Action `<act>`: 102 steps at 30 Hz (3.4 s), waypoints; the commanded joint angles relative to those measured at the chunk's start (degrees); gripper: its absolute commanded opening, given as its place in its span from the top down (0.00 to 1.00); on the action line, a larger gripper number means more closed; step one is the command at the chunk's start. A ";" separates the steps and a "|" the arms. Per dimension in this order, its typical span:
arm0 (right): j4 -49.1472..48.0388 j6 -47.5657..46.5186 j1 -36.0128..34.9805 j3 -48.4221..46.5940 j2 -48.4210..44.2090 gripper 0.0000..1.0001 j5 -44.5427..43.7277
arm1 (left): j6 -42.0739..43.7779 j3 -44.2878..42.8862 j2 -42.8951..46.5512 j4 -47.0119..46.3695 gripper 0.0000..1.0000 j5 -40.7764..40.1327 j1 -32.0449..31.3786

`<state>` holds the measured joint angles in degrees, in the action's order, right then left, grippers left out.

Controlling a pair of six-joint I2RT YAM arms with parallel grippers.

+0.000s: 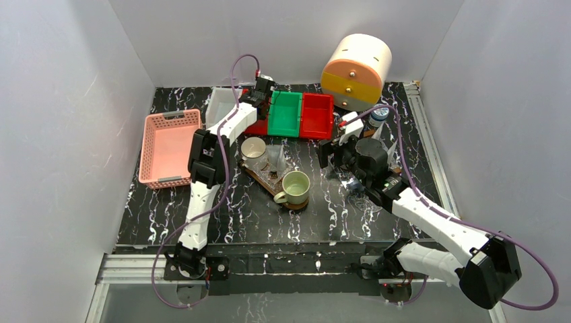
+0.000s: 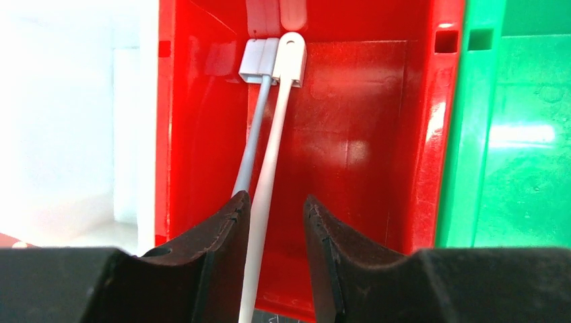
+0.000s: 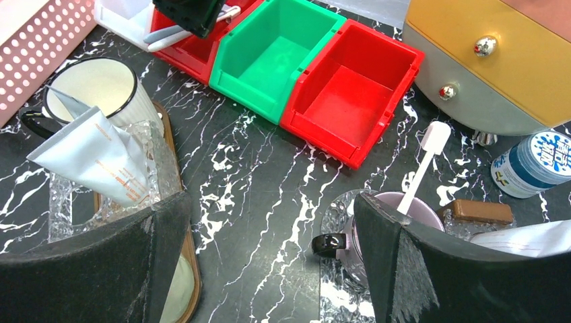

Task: Prepare toiletry sets of a toothbrush and toothpaste on the tray
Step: Pick up the toothbrush from the storage box.

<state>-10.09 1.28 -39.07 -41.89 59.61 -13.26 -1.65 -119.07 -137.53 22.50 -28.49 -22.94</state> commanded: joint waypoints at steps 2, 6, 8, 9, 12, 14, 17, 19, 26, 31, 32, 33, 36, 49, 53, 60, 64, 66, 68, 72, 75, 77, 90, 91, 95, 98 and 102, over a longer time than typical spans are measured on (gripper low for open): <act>-2.74 0.28 0.04 -2.85 0.74 0.01 0.79 | 0.28 2.02 7.35 -1.65 0.66 1.17 0.45; -2.75 0.22 0.04 -2.94 0.66 0.01 0.75 | 0.36 2.38 6.09 -1.65 0.66 -0.32 0.47; -2.75 0.22 -0.01 -2.85 0.50 0.01 0.70 | 0.27 1.24 4.48 -0.37 0.66 -1.24 0.48; -2.75 0.20 0.04 -2.74 0.37 0.01 0.70 | 0.25 0.64 3.66 0.17 0.66 -1.75 0.48; -2.75 0.15 0.00 -2.67 0.37 0.01 0.83 | 0.25 -1.49 1.42 1.71 0.66 -2.86 0.51; -2.83 0.13 0.01 -2.82 0.69 0.01 0.91 | 0.29 -2.12 0.28 2.18 0.66 -2.67 0.45; -2.92 0.20 -0.01 -2.93 0.93 0.01 1.09 | 0.46 -2.52 -0.76 2.50 0.66 -2.58 0.46; -3.01 0.22 0.02 -2.78 1.09 0.01 1.06 | 0.35 -2.64 -1.28 2.79 0.66 -2.20 0.46; -3.25 0.26 -0.03 -2.72 1.07 0.01 1.14 | -0.16 -3.05 -2.64 3.07 0.67 -2.28 0.50; -3.27 0.33 -0.02 -2.67 1.20 0.01 1.30 | -0.06 -4.15 -3.68 3.62 0.70 -2.04 0.45; -3.26 0.31 0.04 -2.61 1.18 0.01 1.38 | -0.12 -4.43 -3.86 3.87 0.71 -1.84 0.44; -3.27 0.26 0.04 -2.59 1.06 0.01 1.29 | -0.18 -4.66 -3.89 4.06 0.74 -1.66 0.44; -3.40 0.49 0.03 -2.58 0.95 0.01 1.36 | -0.87 -4.69 -3.35 4.44 0.79 -0.63 0.51; -3.53 -0.40 -0.01 -1.82 -1.86 0.01 0.43 | -4.26 -3.70 5.18 3.79 1.00 2.95 0.48; -3.95 -0.49 0.01 -1.12 -3.19 0.01 0.17 | -5.71 -0.25 10.91 1.41 1.00 5.05 0.50; -4.46 -0.45 0.04 -0.64 -5.20 0.01 -0.18 | -8.65 7.24 20.68 -3.52 1.00 8.28 0.47; -5.95 -0.90 0.05 -0.10 -6.07 0.01 0.21 | -11.35 13.41 27.98 -7.69 1.00 10.51 0.45; -6.43 -1.18 0.05 -0.54 -6.00 0.01 0.24 | -12.80 19.11 32.58 -10.94 1.00 11.83 0.45; -6.60 -1.19 0.05 -1.17 -5.98 0.01 0.64 | -14.66 24.54 37.75 -14.72 1.00 13.10 0.46; -8.53 0.37 0.01 -1.13 -6.09 0.01 2.66 | -18.39 34.22 47.29 -20.97 1.00 14.44 0.47; -11.74 1.51 0.04 -0.18 -5.66 0.01 4.72 | -21.54 39.29 53.54 -23.11 1.00 16.21 0.48; -14.06 2.44 -0.01 0.07 -5.01 0.01 7.71 | -24.08 43.43 57.37 -26.25 1.00 18.11 0.47; -29.17 5.33 -6.50 -0.44 3.73 0.01 16.60 | -37.80 61.04 71.59 -39.58 1.00 27.06 0.48; -30.36 5.31 -7.72 -0.55 4.65 0.01 15.24 | -38.59 61.97 72.04 -40.70 1.00 27.47 0.49; -37.33 4.14 -12.50 -0.06 8.69 0.01 8.03 | -42.09 66.12 74.17 -44.88 1.00 28.49 0.52; -41.45 4.12 -15.11 -0.33 11.43 0.01 6.13 | -44.48 68.62 75.64 -46.39 1.00 28.49 0.49; -45.81 3.78 -18.01 -1.56 15.28 0.02 4.61 | -46.79 70.94 77.25 -46.67 1.00 26.68 0.50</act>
<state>-45.91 5.80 -54.85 -41.39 72.60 -4.86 -44.80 -49.56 -63.44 -20.73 -0.80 -22.65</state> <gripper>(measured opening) 0.984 0.130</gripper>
